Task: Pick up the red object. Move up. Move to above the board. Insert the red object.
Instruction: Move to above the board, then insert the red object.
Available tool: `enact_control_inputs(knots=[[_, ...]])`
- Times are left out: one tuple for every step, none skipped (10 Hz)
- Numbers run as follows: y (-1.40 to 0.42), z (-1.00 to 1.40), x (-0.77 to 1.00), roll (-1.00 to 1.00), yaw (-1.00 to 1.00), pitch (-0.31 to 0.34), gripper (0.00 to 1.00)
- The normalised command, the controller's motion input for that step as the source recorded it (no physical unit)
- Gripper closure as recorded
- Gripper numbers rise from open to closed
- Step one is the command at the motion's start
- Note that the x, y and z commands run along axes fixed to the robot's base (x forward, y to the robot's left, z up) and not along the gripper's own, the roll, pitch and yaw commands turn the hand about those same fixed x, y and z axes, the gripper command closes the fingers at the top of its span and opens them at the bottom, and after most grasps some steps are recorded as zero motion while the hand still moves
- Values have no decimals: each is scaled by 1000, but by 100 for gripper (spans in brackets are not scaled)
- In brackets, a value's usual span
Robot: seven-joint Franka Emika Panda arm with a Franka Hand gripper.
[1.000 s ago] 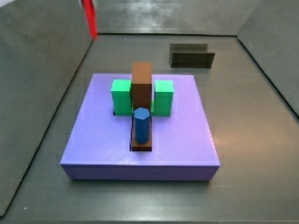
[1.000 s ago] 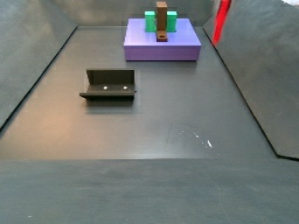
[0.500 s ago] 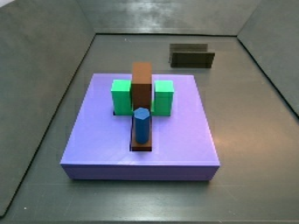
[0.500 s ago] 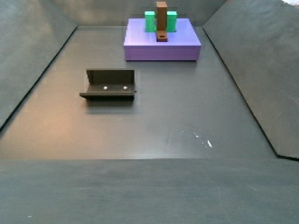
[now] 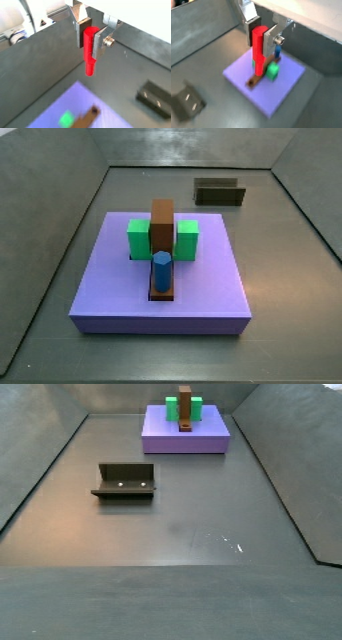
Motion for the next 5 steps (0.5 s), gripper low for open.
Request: enact_control_inputs(knots=[[-760,165,669,74,-5,152,100],[-420,94,394,65,1,117,100],[-284,75,264,38,-4,80,100],[0,-31,0,-14,0,0,100],[40,0,0,-9,0,0,100]])
